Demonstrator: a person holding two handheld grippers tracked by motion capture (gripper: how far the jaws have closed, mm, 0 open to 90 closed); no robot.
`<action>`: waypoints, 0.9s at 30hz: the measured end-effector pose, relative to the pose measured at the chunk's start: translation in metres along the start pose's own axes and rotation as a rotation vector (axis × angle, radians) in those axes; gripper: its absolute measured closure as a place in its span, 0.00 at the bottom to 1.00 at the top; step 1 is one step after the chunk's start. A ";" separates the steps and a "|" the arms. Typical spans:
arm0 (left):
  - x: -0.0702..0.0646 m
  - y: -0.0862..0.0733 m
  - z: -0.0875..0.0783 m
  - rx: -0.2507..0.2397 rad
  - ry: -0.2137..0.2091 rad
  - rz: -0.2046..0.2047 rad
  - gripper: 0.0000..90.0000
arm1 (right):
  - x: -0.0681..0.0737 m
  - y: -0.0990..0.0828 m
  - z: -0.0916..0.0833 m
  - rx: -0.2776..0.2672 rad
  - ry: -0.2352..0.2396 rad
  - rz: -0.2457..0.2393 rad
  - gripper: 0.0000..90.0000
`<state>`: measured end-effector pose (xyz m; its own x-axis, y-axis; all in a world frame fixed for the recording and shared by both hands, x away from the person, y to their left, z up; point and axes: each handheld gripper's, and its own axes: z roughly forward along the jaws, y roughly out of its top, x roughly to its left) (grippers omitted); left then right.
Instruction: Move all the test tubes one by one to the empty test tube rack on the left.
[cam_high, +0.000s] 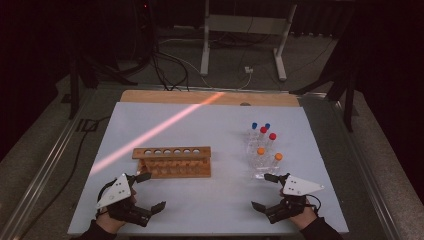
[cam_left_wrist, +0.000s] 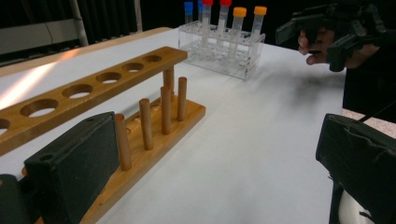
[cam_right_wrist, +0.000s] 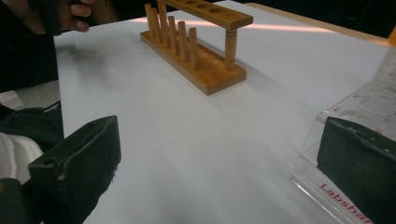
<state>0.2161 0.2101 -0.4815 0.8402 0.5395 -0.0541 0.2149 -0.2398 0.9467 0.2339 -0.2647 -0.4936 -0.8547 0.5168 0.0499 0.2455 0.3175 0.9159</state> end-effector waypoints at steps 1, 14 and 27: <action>0.000 0.000 0.000 0.006 -0.001 0.001 0.01 | 0.001 0.000 0.001 0.004 0.004 -0.006 0.00; -0.001 0.000 0.000 -0.008 0.012 0.014 0.01 | 0.005 -0.001 0.008 0.096 -0.004 -0.009 0.00; -0.001 0.000 0.001 -0.004 0.010 0.015 0.01 | 0.016 0.020 0.003 0.054 0.037 -0.025 0.00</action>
<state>0.2158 0.2087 -0.4820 0.8384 0.5438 -0.0363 0.1998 -0.2447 0.9488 0.2268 -0.2480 -0.4756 -0.8769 0.4788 0.0429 0.2475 0.3732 0.8941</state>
